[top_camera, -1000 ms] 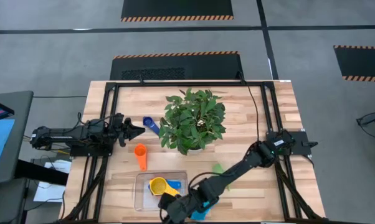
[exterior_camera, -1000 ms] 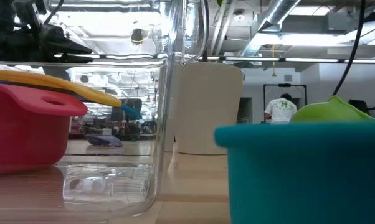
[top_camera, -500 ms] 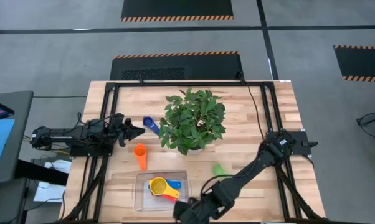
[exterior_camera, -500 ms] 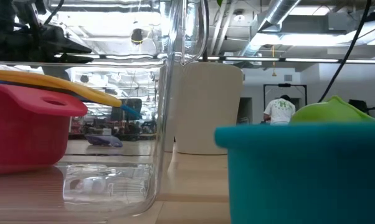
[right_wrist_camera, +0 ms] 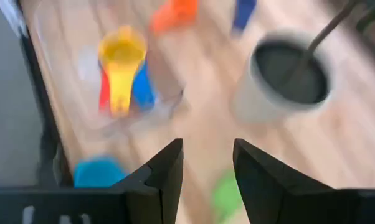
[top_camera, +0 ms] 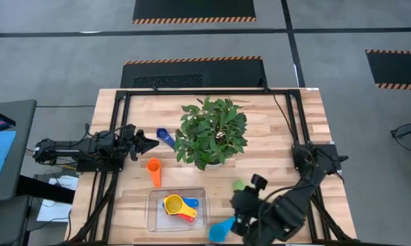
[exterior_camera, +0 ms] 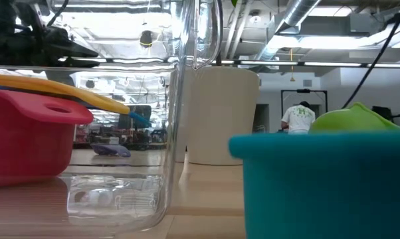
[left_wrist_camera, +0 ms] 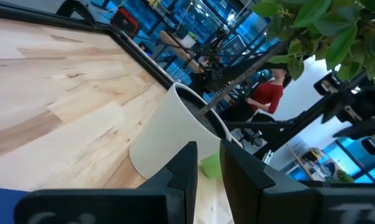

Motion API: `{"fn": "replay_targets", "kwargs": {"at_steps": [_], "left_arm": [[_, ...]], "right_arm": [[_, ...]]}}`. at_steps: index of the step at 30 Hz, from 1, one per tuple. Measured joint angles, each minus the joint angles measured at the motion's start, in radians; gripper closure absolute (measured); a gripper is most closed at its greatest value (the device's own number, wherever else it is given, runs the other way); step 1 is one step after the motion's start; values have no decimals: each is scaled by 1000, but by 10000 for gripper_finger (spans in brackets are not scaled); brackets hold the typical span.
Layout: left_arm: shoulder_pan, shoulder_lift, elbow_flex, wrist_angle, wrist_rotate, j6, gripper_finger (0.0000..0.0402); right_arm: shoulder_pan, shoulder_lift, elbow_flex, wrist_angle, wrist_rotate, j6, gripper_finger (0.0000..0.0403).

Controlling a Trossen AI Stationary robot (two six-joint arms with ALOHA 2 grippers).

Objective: Nest measuring cups in basket
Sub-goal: Stack the green measuring cup on the yellow measuring cup

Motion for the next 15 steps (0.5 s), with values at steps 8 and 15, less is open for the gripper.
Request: {"fn": "replay_targets", "kwargs": {"at_steps": [8, 15], "left_arm": [[0, 10, 0, 9, -51, 4, 343], [0, 19, 0, 9, -60, 29, 343]], "right_arm": [[-9, -219, -317, -4, 238, 71, 255], [-58, -493, -707, -5, 239, 289, 281]]}}
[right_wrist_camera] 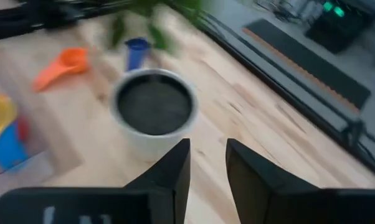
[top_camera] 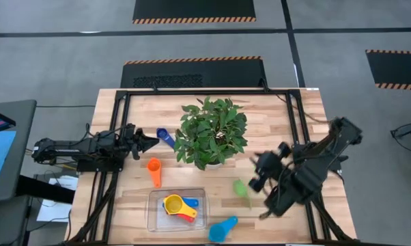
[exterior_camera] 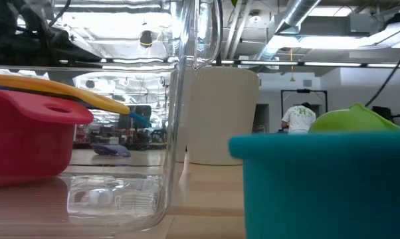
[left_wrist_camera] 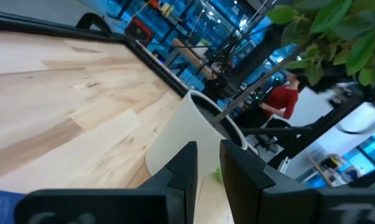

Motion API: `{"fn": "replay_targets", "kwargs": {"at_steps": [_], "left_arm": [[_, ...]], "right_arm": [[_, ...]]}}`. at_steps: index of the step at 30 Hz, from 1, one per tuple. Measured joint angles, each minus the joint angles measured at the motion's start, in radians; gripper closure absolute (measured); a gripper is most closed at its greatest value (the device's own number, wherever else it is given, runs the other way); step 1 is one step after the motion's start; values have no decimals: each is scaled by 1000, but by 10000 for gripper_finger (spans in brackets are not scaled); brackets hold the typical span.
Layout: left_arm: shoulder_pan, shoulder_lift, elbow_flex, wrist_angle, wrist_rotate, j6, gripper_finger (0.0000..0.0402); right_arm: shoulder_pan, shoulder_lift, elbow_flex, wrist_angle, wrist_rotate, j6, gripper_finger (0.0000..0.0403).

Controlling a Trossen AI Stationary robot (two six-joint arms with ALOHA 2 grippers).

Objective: Nest measuring cups in basket
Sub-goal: Stack the green measuring cup on the yellow measuring cup

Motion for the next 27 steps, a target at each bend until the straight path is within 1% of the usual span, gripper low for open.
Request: {"fn": "replay_targets", "kwargs": {"at_steps": [3, 7, 11, 14, 17, 21, 24, 27], "left_arm": [[0, 0, 0, 0, -1, -3, 343], [0, 0, 0, 0, -1, -4, 343], [0, 0, 0, 0, -1, -15, 343], [0, 0, 0, 1, -11, -15, 343], [0, 0, 0, 8, -57, -15, 343], [0, 0, 0, 18, -131, 5, 343], [0, 0, 0, 19, -147, -25, 343], [0, 0, 0, 19, -147, -31, 343]], "right_arm": [[-10, -99, -162, 1, 0, 155, 284], [-12, -197, -361, 10, -1, 374, 283], [-32, -260, -519, 18, -3, 585, 279], [-45, -287, -614, 60, -3, 687, 276], [-59, -303, -690, 158, -5, 698, 275], [-75, -306, -739, 314, -9, 578, 278], [-74, -319, -750, 420, -12, 511, 284], [-74, -348, -758, 450, -12, 454, 290]]}}
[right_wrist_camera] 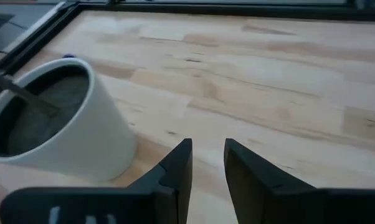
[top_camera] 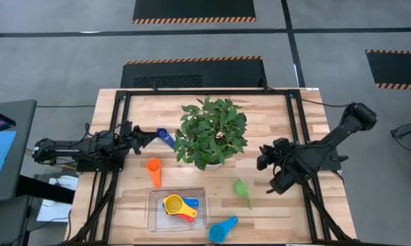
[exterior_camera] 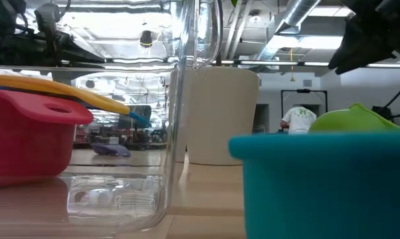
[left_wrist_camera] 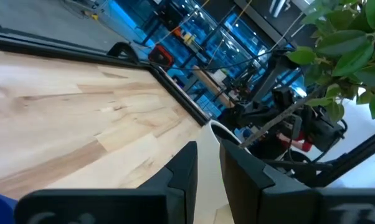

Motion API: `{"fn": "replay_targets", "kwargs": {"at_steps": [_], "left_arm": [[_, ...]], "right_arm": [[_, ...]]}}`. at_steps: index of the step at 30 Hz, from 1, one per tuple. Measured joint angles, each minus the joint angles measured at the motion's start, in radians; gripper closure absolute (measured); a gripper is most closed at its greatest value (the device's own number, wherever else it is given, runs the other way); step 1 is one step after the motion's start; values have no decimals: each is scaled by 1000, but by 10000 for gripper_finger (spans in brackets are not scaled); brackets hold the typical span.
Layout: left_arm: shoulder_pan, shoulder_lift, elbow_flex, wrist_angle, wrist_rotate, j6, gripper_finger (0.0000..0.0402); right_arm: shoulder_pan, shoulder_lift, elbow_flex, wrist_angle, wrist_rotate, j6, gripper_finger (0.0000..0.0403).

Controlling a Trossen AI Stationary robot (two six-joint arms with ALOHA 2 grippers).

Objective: Nest measuring cups in basket
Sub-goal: Stack the green measuring cup on the yellow measuring cup

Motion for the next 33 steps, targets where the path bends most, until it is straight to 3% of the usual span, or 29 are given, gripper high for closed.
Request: {"fn": "replay_targets", "kwargs": {"at_steps": [8, 13, 20, 23, 26, 33], "left_arm": [[0, 0, 0, 1, -10, 6, 343], [0, 0, 0, 1, -10, 7, 343], [0, 0, 0, 1, -10, 7, 343], [0, 0, 0, 1, -10, 20, 343], [0, 0, 0, 1, -10, 26, 343], [0, 0, 0, 1, -10, 21, 343]], "right_arm": [[-61, -180, -133, -65, -7, 50, 294], [-88, -307, -219, 82, -35, 51, 294], [-88, -414, -343, 600, -325, -384, 298], [-88, -404, -377, 827, -339, -599, 301], [-101, -378, -381, 920, -316, -786, 301], [-164, -345, -381, 947, -313, -868, 301]]}}
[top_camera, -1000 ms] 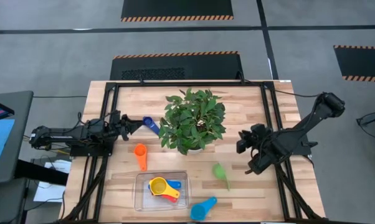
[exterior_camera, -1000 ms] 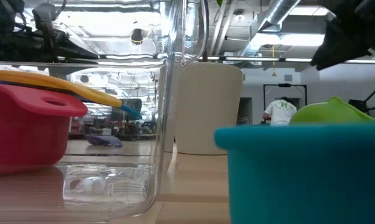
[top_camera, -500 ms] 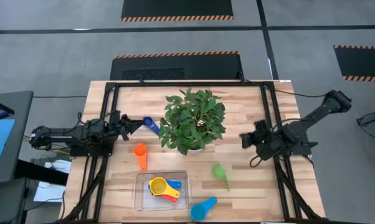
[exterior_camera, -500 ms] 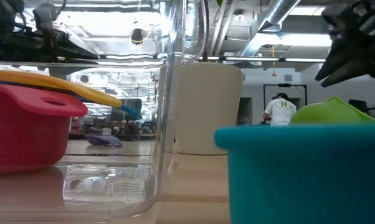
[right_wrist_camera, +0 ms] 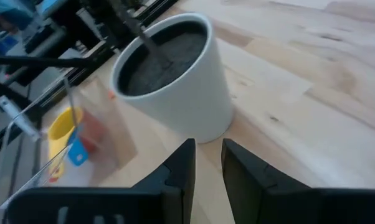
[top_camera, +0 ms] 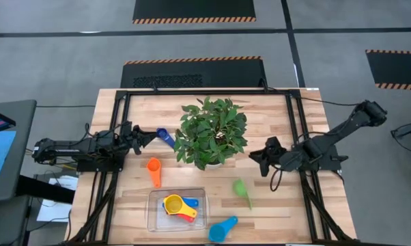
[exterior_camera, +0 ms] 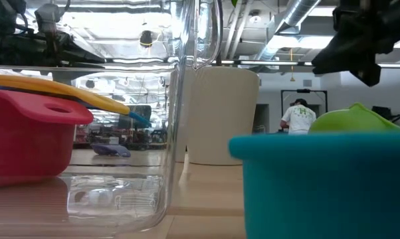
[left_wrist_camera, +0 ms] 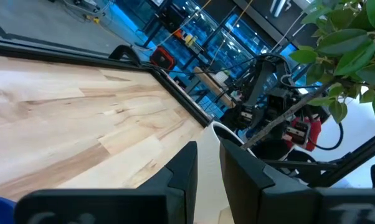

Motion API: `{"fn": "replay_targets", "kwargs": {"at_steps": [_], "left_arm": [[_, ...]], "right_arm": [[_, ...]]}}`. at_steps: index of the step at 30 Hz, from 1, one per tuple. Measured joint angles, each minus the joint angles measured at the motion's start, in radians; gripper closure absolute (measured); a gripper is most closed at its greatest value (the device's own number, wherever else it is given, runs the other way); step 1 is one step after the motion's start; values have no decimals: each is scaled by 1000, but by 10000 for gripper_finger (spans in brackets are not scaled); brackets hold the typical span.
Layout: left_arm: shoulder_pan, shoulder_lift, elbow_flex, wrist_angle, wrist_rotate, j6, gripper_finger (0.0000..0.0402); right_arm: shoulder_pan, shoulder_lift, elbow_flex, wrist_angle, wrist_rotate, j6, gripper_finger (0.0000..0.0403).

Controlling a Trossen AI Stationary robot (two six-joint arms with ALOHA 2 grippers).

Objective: Nest measuring cups in basket
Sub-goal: Stack the green measuring cup on the yellow measuring cup

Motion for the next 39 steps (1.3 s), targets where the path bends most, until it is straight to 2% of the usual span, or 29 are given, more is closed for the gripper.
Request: {"fn": "replay_targets", "kwargs": {"at_steps": [19, 39], "left_arm": [[0, 0, 0, 0, 0, -6, 343], [0, 0, 0, 0, 0, -6, 343]], "right_arm": [[-147, 0, 0, -42, -1, 0, 301], [-153, 0, 0, -52, -4, 32, 301]]}}
